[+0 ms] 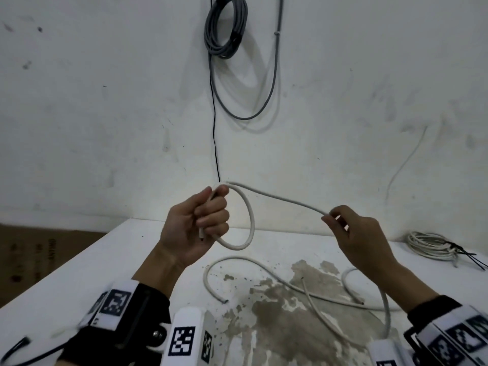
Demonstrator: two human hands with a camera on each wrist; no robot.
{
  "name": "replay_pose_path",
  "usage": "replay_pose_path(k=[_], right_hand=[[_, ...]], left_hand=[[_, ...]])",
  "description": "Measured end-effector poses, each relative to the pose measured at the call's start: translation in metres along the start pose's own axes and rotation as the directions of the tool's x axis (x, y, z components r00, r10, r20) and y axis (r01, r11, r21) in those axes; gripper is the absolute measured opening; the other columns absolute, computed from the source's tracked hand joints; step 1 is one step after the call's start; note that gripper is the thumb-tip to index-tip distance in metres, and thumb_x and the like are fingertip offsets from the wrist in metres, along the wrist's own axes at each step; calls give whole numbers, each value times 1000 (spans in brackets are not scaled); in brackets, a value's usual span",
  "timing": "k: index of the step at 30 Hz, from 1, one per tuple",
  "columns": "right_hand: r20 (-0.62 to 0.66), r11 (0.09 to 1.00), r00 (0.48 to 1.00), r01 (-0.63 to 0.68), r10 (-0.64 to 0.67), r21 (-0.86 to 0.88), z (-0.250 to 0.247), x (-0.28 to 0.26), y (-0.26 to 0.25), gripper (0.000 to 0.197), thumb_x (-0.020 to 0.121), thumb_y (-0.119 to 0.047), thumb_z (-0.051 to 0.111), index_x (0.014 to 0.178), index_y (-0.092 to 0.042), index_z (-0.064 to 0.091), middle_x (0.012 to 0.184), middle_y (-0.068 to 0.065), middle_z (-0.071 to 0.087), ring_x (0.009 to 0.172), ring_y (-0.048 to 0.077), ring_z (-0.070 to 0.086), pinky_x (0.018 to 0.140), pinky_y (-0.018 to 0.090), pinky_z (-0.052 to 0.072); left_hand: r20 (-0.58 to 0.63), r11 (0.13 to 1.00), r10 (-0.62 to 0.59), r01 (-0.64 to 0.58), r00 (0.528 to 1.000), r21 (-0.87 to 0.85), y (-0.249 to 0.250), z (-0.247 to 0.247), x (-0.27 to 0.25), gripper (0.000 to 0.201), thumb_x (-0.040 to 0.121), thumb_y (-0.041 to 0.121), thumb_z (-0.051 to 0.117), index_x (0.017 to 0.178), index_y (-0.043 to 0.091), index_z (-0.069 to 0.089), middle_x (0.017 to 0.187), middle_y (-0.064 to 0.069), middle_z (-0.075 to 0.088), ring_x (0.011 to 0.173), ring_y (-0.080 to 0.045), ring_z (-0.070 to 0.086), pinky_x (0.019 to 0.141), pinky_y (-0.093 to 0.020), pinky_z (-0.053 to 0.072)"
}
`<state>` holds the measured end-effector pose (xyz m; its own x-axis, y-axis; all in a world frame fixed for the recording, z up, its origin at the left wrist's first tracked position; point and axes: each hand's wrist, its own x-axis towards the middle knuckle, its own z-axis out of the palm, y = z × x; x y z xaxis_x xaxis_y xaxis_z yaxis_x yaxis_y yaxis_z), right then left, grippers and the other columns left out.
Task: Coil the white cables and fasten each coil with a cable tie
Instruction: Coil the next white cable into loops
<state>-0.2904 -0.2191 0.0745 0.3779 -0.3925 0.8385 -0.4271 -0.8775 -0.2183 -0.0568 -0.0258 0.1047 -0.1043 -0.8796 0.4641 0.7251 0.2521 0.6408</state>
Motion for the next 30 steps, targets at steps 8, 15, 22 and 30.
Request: replay_pose_path(k=[8,15,22,30], right_hand=[[140,990,983,109,-120,84,6,-15,-19,16,86,-17,58,91,-8,70,55,6,64,46,27,57,46,34,47],[557,919,761,395,-332,7,24,-31,-45,42,87,-16,40,127,-17,51,87,5,64,62,30,58,50,39,44],[437,767,717,635,-543,-90,28,-30,-59,34,85,-25,50,117,-34,52,69,-8,53,31,17,40,28,26,33],[244,838,808,544,-535,36,4,-16,-45,38,95,-43,39,88,-20,67,59,-2,58,40,21,52,34,25,40]], left_hand=[[50,998,55,-53,997,-33,5,-9,7,44,104,26,23,115,-4,52,61,-2,34,46,-11,36,46,-23,29],[-374,875,423,-264,825,406,-13,21,25,34,101,28,29,72,15,42,44,10,31,33,-2,23,35,-14,22],[-45,57,437,22,898,998,-50,26,27,13,101,26,29,98,16,37,91,-2,65,61,-13,65,59,-28,56],[197,-841,237,99,951,532,-53,-12,17,25,90,23,30,85,6,46,43,0,52,22,-15,42,24,-20,34]])
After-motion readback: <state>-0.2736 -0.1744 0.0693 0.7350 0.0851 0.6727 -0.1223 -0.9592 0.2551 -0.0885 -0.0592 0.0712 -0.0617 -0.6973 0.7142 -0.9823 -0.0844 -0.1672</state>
